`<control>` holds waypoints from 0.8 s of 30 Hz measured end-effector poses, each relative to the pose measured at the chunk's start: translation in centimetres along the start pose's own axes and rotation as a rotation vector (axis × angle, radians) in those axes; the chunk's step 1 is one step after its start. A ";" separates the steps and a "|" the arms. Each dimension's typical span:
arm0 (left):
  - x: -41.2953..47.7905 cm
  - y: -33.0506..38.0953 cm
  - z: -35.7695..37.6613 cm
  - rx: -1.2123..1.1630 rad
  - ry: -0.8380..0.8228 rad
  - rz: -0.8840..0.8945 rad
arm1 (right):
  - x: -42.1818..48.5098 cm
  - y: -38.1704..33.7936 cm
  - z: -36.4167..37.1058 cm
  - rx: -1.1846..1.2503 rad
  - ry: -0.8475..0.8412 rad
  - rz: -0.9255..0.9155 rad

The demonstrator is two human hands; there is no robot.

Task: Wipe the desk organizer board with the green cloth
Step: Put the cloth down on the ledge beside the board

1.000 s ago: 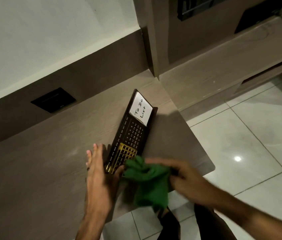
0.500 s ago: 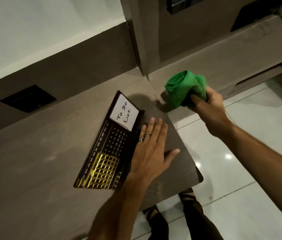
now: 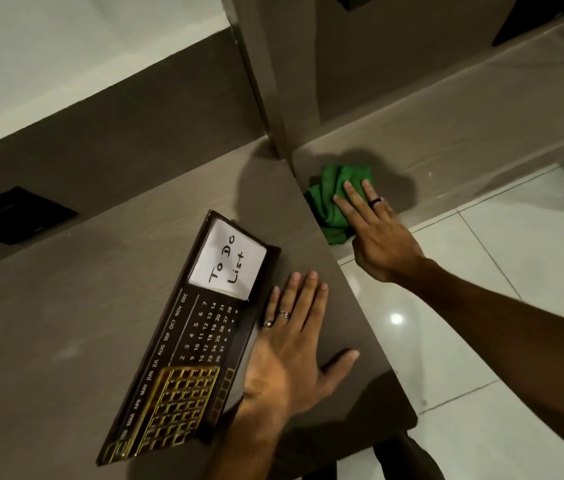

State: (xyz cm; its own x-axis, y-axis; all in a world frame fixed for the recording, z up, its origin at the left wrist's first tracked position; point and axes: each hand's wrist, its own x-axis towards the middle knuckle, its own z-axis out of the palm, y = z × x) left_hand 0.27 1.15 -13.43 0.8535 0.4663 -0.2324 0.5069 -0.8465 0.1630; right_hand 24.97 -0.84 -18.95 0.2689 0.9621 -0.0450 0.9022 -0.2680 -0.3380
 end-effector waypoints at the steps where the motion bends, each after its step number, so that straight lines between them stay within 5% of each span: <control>1: -0.1 0.0 0.0 -0.006 0.000 0.002 | 0.4 0.2 -0.1 -0.001 -0.013 -0.013; 10: 0.1 -0.3 0.4 -0.020 0.032 0.012 | 3.1 1.1 -1.6 -0.042 -0.107 -0.079; 17: -0.2 -0.1 0.3 -0.014 0.061 0.012 | 0.9 -4.9 -4.9 0.268 0.162 -0.023; 24: -6.3 -1.4 -2.1 0.143 0.276 -0.064 | 0.3 -11.9 -4.8 0.316 -0.123 -0.192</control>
State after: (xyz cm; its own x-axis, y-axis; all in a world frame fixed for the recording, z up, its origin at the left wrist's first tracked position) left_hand -5.61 -0.03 -10.17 0.8307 0.5557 0.0345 0.5555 -0.8314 0.0155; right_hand 15.94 2.42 -10.48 0.0453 0.9973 -0.0584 0.7787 -0.0719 -0.6233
